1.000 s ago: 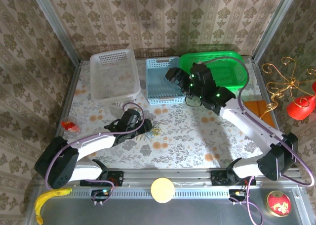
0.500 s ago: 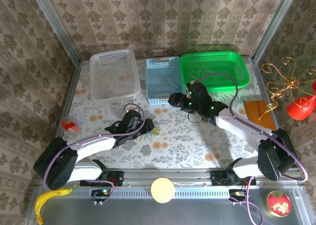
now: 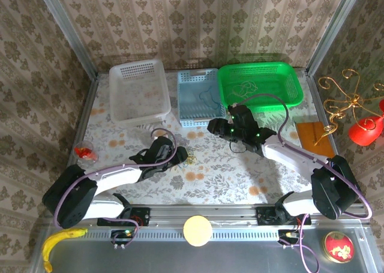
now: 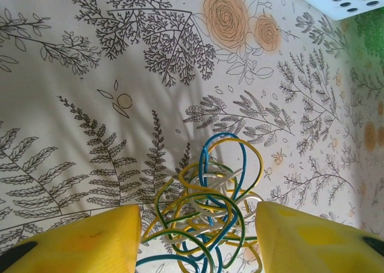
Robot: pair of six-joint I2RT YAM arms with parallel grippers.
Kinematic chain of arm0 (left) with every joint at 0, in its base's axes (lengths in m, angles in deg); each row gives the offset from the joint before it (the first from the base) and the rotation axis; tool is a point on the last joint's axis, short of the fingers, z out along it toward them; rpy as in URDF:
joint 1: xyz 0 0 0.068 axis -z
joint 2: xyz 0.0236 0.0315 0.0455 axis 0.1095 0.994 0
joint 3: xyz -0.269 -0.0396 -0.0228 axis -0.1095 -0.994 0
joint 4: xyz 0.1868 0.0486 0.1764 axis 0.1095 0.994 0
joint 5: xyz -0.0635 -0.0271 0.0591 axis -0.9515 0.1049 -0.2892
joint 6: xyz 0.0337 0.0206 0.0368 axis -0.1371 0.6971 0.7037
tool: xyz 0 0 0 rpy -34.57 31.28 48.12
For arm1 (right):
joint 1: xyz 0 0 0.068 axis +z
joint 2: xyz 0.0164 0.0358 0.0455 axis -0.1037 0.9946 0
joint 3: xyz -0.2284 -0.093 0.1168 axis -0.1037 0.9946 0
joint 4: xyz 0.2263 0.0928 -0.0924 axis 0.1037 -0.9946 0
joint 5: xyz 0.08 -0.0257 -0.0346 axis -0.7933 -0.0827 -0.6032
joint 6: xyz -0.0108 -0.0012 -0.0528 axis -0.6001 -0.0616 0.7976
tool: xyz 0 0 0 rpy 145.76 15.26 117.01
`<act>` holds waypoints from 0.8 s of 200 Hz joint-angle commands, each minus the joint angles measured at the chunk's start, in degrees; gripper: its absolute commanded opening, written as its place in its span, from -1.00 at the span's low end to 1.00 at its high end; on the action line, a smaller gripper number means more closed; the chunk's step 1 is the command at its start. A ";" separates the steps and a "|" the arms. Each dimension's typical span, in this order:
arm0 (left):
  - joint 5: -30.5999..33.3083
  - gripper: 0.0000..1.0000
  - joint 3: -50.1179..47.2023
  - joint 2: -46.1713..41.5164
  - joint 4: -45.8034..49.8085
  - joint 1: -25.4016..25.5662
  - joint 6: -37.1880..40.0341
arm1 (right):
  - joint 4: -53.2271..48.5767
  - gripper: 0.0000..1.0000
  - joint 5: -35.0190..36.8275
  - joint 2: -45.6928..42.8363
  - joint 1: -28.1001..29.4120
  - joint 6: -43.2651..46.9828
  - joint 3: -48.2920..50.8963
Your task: Untangle the cables
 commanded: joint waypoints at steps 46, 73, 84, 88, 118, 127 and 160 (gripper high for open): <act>0.78 -0.25 0.45 4.26 -4.19 0.29 0.31 | 3.02 -0.09 -2.24 -0.39 -0.46 0.25 2.37; 1.18 -0.45 0.70 4.57 -4.47 0.26 0.56 | 3.81 -0.15 -3.83 -0.37 -0.44 0.98 3.09; 1.31 -0.46 0.89 4.33 -4.47 0.30 0.75 | 4.44 -0.17 -4.87 -0.17 -0.47 1.36 3.33; 1.28 -0.46 0.94 4.16 -4.36 0.34 0.83 | 4.68 -0.17 -5.32 -0.06 -0.46 1.51 3.47; 1.53 -0.57 1.77 2.36 -2.98 0.41 2.42 | 6.33 -0.29 -8.33 1.02 -0.30 2.11 3.84; 1.57 -0.65 2.10 1.80 -2.73 0.34 3.10 | 6.82 -0.30 -9.09 1.02 -0.13 2.27 3.94; 0.69 -0.79 2.73 0.72 -3.13 0.31 4.85 | 8.67 -0.31 -10.25 3.98 1.89 3.58 4.12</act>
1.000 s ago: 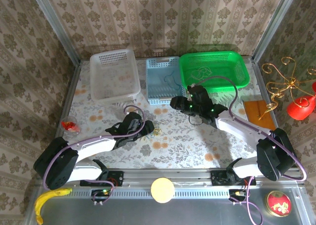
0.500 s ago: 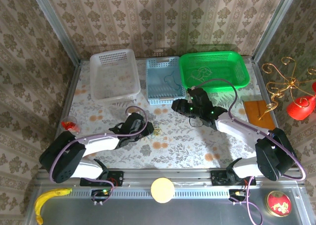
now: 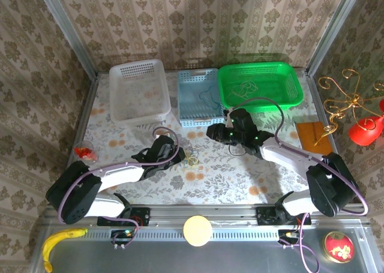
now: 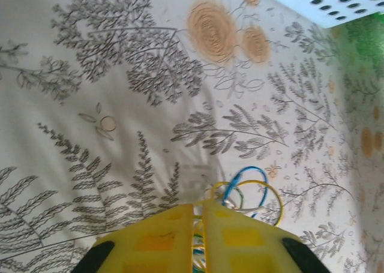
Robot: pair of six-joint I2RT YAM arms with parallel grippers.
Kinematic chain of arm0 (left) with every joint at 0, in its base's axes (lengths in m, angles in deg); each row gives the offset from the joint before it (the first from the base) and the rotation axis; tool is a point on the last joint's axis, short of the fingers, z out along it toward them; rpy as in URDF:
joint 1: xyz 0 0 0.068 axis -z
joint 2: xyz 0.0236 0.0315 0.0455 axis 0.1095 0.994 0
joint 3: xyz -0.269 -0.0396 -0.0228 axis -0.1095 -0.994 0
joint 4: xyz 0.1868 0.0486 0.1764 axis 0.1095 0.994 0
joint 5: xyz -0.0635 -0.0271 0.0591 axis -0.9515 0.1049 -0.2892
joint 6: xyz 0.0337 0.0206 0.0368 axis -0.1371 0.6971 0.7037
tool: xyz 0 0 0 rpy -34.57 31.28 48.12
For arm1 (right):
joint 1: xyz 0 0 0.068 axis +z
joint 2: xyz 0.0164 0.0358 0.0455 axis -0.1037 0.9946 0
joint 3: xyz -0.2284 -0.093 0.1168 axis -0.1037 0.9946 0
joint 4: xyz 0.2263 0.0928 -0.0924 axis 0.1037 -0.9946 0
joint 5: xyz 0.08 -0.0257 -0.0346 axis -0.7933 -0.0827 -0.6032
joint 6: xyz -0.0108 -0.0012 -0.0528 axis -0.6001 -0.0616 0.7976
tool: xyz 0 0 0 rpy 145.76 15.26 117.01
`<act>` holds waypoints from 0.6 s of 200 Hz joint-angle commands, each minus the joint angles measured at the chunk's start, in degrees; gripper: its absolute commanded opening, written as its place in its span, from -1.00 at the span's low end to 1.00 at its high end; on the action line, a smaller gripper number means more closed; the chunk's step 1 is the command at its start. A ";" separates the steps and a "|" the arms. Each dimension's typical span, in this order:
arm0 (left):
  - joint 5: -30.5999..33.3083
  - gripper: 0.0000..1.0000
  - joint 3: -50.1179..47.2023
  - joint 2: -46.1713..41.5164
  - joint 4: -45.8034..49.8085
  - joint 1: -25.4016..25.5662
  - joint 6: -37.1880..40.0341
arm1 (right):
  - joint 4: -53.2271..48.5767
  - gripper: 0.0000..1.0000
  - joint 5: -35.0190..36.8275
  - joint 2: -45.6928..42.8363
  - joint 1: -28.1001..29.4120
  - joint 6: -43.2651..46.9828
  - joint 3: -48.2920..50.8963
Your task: Untangle the cables
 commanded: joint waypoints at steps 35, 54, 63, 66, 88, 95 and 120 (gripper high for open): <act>-1.51 -0.99 2.53 -1.95 -1.07 0.25 4.80 | 5.50 -0.25 -1.36 3.97 4.27 1.89 2.22; -1.19 -1.00 2.13 -3.97 0.13 0.27 5.83 | 7.04 -0.22 0.05 4.75 5.40 1.34 3.26; -0.63 -0.96 1.65 -5.52 1.23 0.10 6.26 | 7.07 -0.21 0.72 5.05 5.90 1.14 3.57; -0.39 -0.95 1.54 -6.12 1.63 0.07 6.46 | 7.03 -0.21 1.02 5.05 6.08 1.14 3.68; 0.18 -0.70 0.17 -10.01 4.45 -1.26 7.19 | 4.69 -0.20 3.67 4.93 8.04 1.21 3.95; 0.17 -0.59 -0.38 -11.10 4.68 -1.72 7.44 | 4.19 -0.20 4.37 4.95 8.91 1.12 4.12; -0.99 -0.25 -1.92 -13.34 4.84 -3.52 9.26 | 2.21 -0.20 6.72 5.37 12.07 0.21 4.68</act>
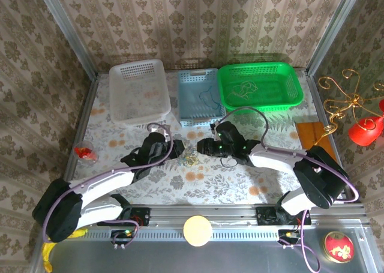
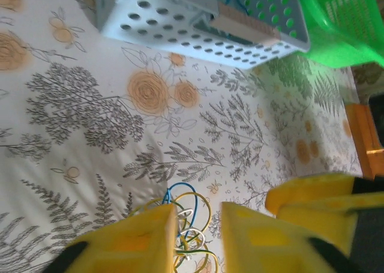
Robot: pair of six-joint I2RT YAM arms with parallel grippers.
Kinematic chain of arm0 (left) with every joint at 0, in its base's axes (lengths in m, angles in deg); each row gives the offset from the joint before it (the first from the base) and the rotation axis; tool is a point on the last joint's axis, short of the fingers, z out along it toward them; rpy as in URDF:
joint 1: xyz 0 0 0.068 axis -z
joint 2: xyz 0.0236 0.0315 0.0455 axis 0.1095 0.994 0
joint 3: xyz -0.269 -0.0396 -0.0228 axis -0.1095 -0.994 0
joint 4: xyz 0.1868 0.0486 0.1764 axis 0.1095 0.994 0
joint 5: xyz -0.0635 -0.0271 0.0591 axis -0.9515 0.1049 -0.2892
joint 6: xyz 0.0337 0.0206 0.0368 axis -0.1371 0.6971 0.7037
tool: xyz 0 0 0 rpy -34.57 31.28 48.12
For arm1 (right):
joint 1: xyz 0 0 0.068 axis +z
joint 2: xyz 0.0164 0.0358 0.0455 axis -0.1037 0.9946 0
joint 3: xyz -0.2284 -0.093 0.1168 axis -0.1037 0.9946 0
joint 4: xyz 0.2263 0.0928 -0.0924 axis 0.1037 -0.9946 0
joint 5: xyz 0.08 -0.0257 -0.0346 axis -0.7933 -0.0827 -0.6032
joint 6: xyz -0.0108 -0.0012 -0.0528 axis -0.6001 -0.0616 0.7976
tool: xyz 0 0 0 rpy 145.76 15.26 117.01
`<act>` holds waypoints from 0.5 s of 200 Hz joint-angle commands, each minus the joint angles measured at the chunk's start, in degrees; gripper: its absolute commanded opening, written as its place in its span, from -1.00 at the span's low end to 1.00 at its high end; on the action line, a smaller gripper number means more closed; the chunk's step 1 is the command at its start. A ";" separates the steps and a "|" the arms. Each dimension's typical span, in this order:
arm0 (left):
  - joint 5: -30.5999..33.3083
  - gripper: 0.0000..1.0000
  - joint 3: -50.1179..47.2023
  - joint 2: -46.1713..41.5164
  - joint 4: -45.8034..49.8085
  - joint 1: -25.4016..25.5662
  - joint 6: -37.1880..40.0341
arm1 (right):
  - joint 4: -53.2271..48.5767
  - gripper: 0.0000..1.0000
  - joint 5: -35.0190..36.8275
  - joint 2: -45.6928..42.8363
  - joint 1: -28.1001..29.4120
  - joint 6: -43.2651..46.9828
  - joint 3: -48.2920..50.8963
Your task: Untangle the cables
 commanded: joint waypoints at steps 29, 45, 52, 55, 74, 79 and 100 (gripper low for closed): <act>-1.93 0.30 -2.42 -2.97 2.41 -2.78 5.54 | -2.04 -0.21 6.07 0.89 6.26 -2.57 2.53; -1.86 0.77 -2.53 -3.64 2.07 -3.45 6.69 | -1.01 -0.22 7.03 1.64 7.58 -3.90 2.96; -1.90 0.99 -2.42 -3.89 1.98 -3.79 7.14 | -0.57 -0.23 7.38 2.16 8.06 -4.23 2.89; -1.93 1.00 -2.43 -3.95 1.82 -3.92 7.29 | -0.40 -0.23 7.48 2.36 8.20 -4.30 2.85; -2.60 1.00 -2.08 -4.20 1.44 -4.77 7.88 | 0.02 -0.24 8.36 3.79 9.06 -4.82 1.89; -2.84 1.00 -1.92 -4.09 1.42 -4.99 7.98 | -0.02 -0.25 8.52 4.16 9.23 -4.83 1.55; -4.40 1.00 -1.06 -3.28 1.20 -5.69 8.93 | 0.26 -0.26 9.72 5.70 9.41 -4.99 0.59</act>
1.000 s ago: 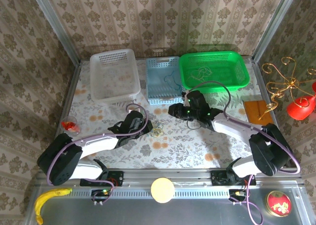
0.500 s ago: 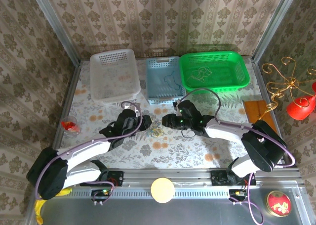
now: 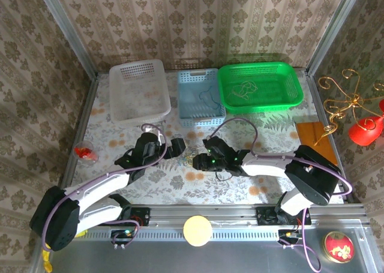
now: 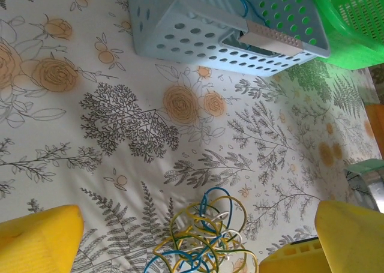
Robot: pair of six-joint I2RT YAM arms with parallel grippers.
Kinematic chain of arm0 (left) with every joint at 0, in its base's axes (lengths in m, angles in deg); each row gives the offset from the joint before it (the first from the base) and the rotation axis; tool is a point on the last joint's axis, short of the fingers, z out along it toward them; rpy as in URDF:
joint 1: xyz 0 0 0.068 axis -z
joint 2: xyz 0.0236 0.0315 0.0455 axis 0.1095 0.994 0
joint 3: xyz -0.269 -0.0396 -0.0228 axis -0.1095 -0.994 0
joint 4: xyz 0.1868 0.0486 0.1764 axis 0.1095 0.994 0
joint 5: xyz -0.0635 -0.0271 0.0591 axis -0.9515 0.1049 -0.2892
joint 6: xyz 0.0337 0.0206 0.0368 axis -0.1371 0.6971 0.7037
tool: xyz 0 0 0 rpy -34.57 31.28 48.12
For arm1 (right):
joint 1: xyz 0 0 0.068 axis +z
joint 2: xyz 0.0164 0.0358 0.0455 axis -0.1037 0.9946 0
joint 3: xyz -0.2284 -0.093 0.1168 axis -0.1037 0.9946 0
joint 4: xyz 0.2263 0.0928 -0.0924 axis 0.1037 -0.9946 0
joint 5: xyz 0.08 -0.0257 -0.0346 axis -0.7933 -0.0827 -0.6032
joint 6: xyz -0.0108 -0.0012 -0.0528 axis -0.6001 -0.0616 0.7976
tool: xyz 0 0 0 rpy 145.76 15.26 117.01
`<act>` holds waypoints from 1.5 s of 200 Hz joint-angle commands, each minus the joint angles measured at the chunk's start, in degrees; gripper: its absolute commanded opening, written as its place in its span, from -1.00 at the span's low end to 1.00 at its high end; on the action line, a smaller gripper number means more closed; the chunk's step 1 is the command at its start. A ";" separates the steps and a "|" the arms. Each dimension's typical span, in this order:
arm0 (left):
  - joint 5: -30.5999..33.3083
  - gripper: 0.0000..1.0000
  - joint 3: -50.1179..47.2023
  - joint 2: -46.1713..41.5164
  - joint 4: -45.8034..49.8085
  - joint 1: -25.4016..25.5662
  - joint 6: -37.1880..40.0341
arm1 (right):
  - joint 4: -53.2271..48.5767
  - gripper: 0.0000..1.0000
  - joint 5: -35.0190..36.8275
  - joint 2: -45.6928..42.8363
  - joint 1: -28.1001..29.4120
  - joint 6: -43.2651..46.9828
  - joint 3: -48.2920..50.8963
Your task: Untangle the cables
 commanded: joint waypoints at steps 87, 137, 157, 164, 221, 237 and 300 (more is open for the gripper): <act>4.04 1.00 1.31 0.23 1.24 -0.82 0.83 | 1.95 -0.94 2.00 6.28 -0.68 0.06 -6.14; -2.57 1.00 1.30 1.92 -0.95 -0.98 2.38 | 0.96 -1.00 1.28 -0.53 -2.67 0.65 -4.77; -4.90 1.00 1.08 2.84 -2.64 -0.84 2.75 | 0.66 -1.00 1.58 -3.55 -3.04 0.64 -4.15; -5.56 1.00 1.08 3.17 -3.05 -0.77 2.86 | 0.48 -1.00 1.64 -4.32 -3.16 0.70 -4.09; -7.53 0.90 1.39 5.07 -4.49 -0.03 3.84 | 0.95 -1.00 -0.43 -9.01 -3.92 0.64 -3.73; -8.37 0.82 1.46 5.49 -4.78 0.12 5.14 | 0.78 -1.00 -0.97 -11.22 -4.32 0.73 -3.82; -8.96 0.74 0.71 5.78 -7.99 0.86 10.18 | 0.67 -1.00 -2.10 -12.32 -5.04 0.74 -3.59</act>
